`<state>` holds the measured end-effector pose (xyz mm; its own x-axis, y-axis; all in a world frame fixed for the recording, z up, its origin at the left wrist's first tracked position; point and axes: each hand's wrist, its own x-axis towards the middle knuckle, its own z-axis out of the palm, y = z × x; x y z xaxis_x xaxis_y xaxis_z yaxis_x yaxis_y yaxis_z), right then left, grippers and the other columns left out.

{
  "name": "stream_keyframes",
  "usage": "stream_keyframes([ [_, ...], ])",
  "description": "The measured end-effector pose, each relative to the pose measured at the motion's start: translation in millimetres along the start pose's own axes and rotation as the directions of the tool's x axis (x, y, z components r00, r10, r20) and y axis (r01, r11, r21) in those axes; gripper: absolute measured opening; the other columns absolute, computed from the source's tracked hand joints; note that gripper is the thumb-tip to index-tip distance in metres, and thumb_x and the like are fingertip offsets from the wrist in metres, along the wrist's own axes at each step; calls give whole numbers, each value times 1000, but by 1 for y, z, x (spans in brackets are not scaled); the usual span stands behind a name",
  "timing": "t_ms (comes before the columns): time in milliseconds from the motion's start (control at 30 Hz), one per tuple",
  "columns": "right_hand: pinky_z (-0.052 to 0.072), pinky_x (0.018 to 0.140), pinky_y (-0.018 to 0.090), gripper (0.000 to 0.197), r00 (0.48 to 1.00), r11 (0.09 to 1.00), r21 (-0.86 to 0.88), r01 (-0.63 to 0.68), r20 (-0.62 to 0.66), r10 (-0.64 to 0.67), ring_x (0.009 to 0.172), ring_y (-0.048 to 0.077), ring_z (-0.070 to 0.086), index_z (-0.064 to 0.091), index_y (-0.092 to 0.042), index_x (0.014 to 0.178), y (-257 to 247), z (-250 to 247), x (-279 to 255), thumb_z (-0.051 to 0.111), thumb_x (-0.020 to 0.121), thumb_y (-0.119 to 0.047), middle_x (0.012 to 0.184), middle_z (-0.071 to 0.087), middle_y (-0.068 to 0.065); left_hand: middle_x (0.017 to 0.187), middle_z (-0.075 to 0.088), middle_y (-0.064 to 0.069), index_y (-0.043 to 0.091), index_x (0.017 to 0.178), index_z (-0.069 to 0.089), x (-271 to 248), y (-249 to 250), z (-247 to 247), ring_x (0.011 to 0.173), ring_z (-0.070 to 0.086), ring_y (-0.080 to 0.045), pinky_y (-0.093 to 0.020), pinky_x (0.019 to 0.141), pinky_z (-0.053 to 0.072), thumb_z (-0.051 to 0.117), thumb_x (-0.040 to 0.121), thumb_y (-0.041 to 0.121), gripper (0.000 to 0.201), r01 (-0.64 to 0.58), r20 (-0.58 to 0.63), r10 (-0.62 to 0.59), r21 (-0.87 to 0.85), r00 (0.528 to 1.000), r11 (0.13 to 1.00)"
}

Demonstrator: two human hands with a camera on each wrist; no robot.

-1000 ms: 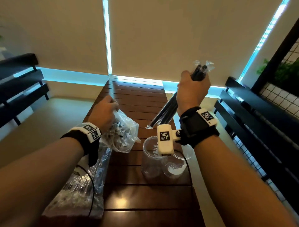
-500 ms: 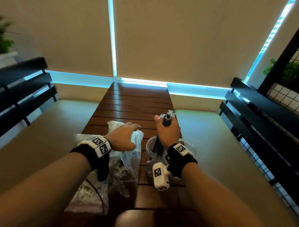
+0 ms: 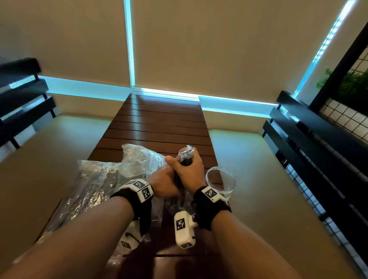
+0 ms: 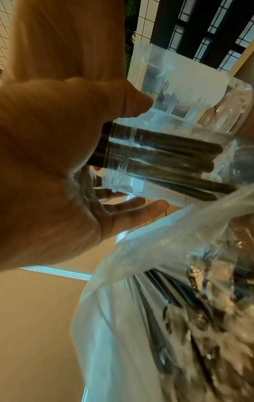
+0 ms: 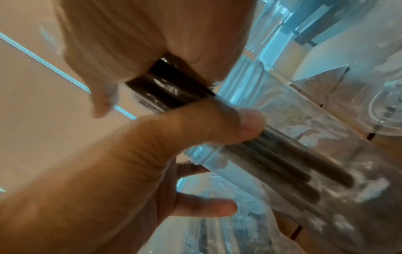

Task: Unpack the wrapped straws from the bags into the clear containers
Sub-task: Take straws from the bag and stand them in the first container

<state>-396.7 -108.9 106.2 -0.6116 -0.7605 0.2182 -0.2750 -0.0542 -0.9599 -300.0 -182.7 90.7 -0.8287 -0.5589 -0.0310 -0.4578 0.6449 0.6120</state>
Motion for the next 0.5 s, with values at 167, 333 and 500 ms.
stream_keyframes([
  [167,53,79,31,35,996,992,104,78,-49,-73,91,11,66,55,-36,107,-11,7,4,63,84,-61,97,66,-5,104,62,9,30,112,59,-10,-4,-11,95,61,-11,-30,83,55,86,44,51,77,114,-51,-114,-19,992,993],
  [333,51,73,35,15,988,957,-251,147,0,-152,78,11,60,60,-24,84,5,20,2,52,97,-27,81,64,-6,109,64,0,27,113,65,-15,6,-12,96,59,-19,-38,87,53,70,54,48,63,42,-43,-40,49,998,998],
  [500,51,77,27,17,984,965,-197,172,71,-161,91,9,61,57,-29,109,0,21,4,57,96,-40,99,64,-6,114,65,2,22,119,63,-18,3,-14,100,60,-13,-34,92,53,76,66,40,58,29,-25,-29,11,999,1000],
])
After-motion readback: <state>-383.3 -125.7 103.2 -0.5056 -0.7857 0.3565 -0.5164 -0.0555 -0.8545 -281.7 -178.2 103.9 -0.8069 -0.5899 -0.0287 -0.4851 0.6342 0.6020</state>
